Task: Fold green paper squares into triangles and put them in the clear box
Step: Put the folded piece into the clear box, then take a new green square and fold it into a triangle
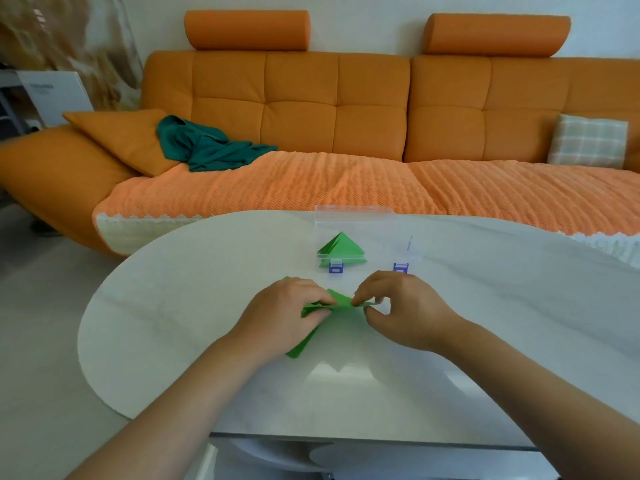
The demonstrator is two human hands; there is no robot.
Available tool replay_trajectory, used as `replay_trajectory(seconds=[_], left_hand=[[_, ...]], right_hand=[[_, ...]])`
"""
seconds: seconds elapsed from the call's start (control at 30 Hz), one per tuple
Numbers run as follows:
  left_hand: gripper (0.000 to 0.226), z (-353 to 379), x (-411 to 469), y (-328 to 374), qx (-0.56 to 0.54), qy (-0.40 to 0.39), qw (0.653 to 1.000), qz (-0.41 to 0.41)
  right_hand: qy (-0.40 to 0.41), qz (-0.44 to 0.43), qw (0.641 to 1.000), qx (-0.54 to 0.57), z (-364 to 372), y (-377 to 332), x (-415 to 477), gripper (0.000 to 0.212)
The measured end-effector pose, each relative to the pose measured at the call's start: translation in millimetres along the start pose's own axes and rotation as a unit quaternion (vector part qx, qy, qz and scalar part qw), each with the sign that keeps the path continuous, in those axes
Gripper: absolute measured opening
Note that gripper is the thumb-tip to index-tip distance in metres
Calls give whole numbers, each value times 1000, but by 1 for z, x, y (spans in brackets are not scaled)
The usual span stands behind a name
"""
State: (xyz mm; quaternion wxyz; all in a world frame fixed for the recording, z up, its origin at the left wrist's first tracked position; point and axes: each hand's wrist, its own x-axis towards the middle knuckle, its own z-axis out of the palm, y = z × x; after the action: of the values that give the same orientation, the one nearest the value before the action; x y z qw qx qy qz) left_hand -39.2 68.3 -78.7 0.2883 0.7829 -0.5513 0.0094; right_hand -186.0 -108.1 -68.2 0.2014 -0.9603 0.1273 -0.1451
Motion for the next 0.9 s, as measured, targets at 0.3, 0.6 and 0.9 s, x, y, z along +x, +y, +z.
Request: replay_trajectory(seconds=[0.3, 0.6, 0.9], left_hand=[[13, 23, 11, 31, -75, -73, 994, 13], [12, 36, 15, 42, -98, -91, 989, 65], [4, 36, 18, 43, -89, -24, 996, 20]], right_hand=[[-41, 152, 977, 145, -20, 32, 4, 35], [-58, 54, 996, -40, -7, 48, 5, 32], [-10, 76, 993, 87, -11, 36, 0, 14]])
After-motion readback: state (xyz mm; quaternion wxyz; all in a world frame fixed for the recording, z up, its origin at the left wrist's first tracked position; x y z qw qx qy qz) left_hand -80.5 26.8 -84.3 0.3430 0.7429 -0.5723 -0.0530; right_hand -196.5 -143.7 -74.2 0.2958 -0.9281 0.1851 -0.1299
